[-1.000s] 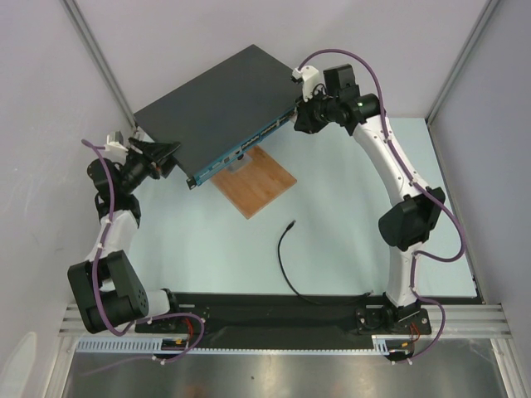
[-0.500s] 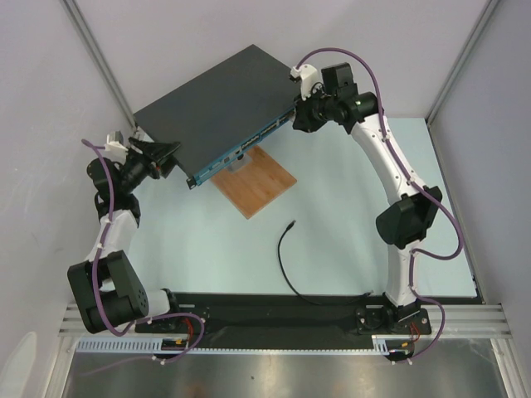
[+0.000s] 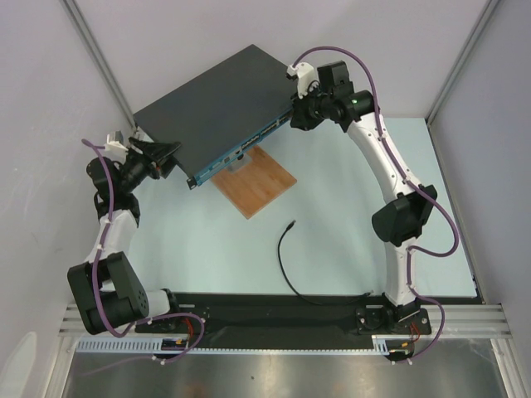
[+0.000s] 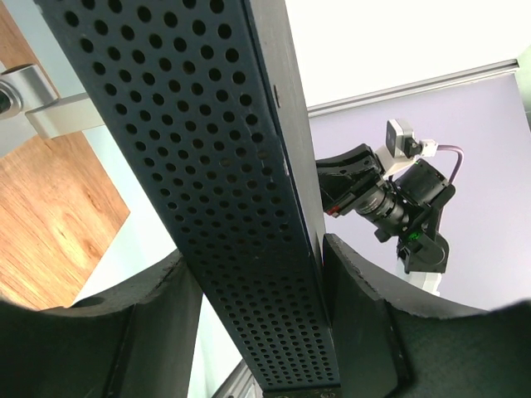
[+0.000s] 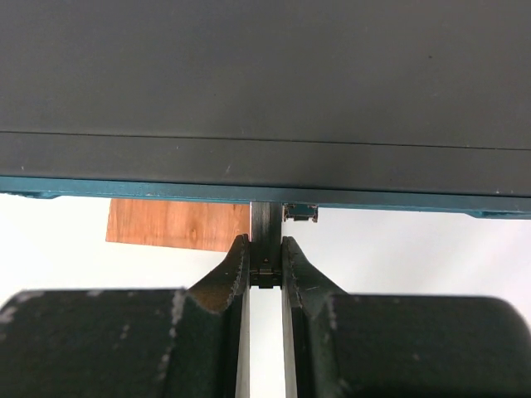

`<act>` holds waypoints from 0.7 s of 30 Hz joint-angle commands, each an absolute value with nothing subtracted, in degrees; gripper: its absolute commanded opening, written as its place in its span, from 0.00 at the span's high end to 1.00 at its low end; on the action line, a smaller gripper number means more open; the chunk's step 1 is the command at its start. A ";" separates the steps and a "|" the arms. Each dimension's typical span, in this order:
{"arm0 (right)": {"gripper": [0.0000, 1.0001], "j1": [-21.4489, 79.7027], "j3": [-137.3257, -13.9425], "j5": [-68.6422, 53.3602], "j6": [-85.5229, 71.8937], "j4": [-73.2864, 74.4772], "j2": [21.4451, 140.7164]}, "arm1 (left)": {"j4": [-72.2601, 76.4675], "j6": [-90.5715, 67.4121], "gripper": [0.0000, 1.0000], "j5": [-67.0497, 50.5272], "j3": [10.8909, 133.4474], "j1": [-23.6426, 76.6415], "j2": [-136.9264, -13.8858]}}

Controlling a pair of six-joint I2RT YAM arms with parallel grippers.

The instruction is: Insert the plug into the switch port

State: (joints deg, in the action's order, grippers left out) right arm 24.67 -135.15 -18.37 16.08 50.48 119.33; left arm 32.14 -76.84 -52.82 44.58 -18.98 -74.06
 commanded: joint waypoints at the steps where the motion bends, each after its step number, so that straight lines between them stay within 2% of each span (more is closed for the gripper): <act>1: 1.00 26.54 -138.96 -20.57 14.51 40.00 119.80 | 33.14 -70.31 1.00 -53.17 46.93 -18.11 -72.51; 8: 0.98 26.46 -138.52 -21.45 14.85 40.43 119.27 | 31.03 -68.21 1.00 -53.09 48.42 -18.11 -72.77; 10: 0.90 25.76 -136.77 -21.79 14.85 41.04 118.05 | 30.06 -67.59 1.00 -53.17 49.13 -18.02 -72.77; 11: 0.82 25.49 -135.97 -21.97 14.77 41.04 117.69 | 29.80 -67.24 1.00 -53.26 49.22 -18.02 -72.86; 15: 0.74 23.47 -133.42 -23.02 14.77 42.10 115.76 | 29.36 -66.88 1.00 -53.52 49.22 -18.02 -73.04; 19: 0.70 21.63 -131.14 -24.26 15.55 43.24 113.82 | 29.09 -66.71 1.00 -53.79 49.31 -18.02 -73.12; 21: 0.64 21.27 -129.73 -25.05 16.34 44.73 112.77 | 29.09 -66.62 1.00 -53.79 49.39 -18.02 -73.04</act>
